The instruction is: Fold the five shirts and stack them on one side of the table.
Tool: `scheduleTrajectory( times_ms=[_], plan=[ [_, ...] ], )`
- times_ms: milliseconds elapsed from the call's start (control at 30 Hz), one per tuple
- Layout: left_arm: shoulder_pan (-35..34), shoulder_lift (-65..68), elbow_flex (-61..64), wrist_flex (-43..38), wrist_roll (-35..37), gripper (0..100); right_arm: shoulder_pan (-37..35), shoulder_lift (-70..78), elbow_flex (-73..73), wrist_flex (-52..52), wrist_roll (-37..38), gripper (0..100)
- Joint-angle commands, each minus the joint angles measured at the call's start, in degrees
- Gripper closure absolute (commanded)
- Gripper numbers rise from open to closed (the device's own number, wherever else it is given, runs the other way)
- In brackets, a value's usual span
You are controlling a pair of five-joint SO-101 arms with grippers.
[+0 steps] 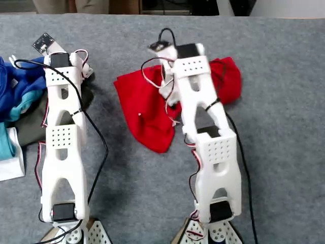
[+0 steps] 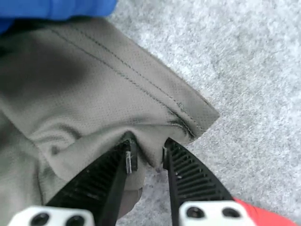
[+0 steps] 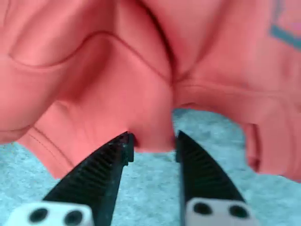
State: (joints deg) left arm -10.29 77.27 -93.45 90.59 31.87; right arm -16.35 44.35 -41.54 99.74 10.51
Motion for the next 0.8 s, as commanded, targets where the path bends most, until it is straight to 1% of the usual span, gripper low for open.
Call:
scheduleTrajectory(
  times_ms=[0, 100, 267, 333, 500, 567, 667, 767],
  plan=[
    [-0.8, -0.8, -1.9, -0.9, -0.1, 90, -2.2, -3.9, 3.7, -2.8, -1.6, 79.4],
    [-0.8, -0.8, -1.8, -0.9, -0.1, 89, -2.4, -0.2, 6.4, -5.2, -1.8, 81.6],
    [-0.7, -0.8, -1.8, -0.9, -0.1, 89, -1.3, 2.4, 6.5, -1.3, -1.6, 99.8],
    [-0.7, -0.8, -1.8, -0.9, -0.1, 89, -1.3, 2.3, 6.5, 0.4, -1.5, 97.1],
    [-0.7, -0.8, -1.8, -0.9, -0.1, 89, -1.2, -1.5, 10.1, 2.4, -0.3, 97.1],
    [-0.7, -0.8, -1.8, -0.9, -0.1, 89, -1.2, -5.7, 14.9, 2.4, 1.7, 99.1],
    [-0.7, -0.8, -1.8, -0.9, -0.1, 89, -0.8, -13.5, 24.7, 1.8, 4.2, 99.3],
    [-0.9, -0.8, -2.0, -0.9, -0.1, 89, 1.5, -22.4, 36.0, -0.2, 7.0, 99.3]
  ],
)
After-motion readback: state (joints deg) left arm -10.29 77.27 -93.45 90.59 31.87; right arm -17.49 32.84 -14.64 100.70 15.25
